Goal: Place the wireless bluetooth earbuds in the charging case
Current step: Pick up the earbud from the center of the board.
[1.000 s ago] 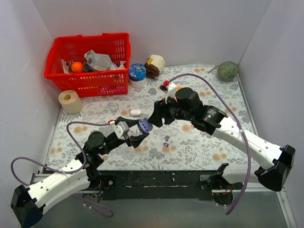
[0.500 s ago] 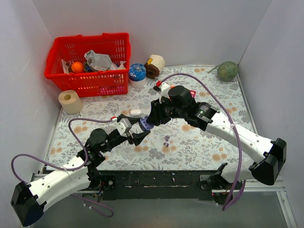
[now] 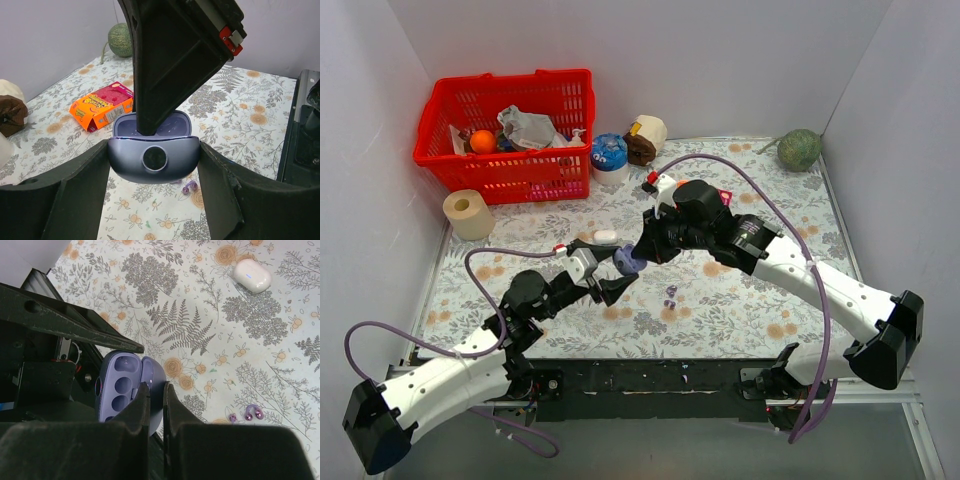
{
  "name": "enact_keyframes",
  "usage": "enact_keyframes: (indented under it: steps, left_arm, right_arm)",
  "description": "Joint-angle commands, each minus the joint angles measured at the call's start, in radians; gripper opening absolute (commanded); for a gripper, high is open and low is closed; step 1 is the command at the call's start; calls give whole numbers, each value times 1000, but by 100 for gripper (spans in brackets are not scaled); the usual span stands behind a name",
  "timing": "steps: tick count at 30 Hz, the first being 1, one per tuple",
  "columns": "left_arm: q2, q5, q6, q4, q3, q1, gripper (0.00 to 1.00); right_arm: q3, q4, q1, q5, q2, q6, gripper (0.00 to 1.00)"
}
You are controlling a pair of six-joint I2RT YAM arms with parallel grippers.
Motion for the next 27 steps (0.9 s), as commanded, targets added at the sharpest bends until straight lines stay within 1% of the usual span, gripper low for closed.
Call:
enact_keyframes:
  steps: [1,3,4,5,6,10,13,15,16,17,18,20,21,24,27]
  left_arm:
    - [30,-60,-59,-52,44,-1,60]
    - [41,-88,-77,-59,55,-1,71]
    - [49,-121,-100,-64,59,-1,81]
    - [50,-135,-111,-61,59,-1,85]
    - [52,-145,-116,-61,67,-1,98]
    - [56,-172,-140,-104,99,-1,98]
    - [44,-145,-183,-142,137,0,98]
    - [11,-56,-229,-144,144,5,98]
    - [-2,-3,-244,-115,136,10,98]
    - [-10,42,-263,-101,128,16,98]
    - [-7,150,-298,-90,128,37,98]
    - [21,260,-326,-64,141,68,98]
    - [57,373,-359,-56,147,101,98]
    - [114,508,-399,-3,170,160,98]
    - [164,542,-412,36,187,166,98]
  right_arm:
    - [107,-36,-5,40,-49,-145,1]
    - [139,-65,-4,63,-53,-180,1]
    - [171,-90,-4,74,-55,-210,1]
    - [187,-102,-4,83,-55,-229,1]
    - [204,-113,-1,95,-55,-246,1]
    - [260,-162,-1,116,-52,-323,1]
    - [258,-167,18,154,-64,-401,1]
    - [193,-110,68,274,-111,-493,1]
    - [157,-70,90,305,-136,-523,1]
    - [80,-34,131,324,-192,-593,1]
    - [52,24,149,335,-220,-618,1]
    - [6,62,198,336,-283,-648,1]
    - [-8,73,211,339,-296,-660,1]
    - [-2,53,243,379,-294,-666,1]
    - [-17,65,266,384,-296,-657,1]
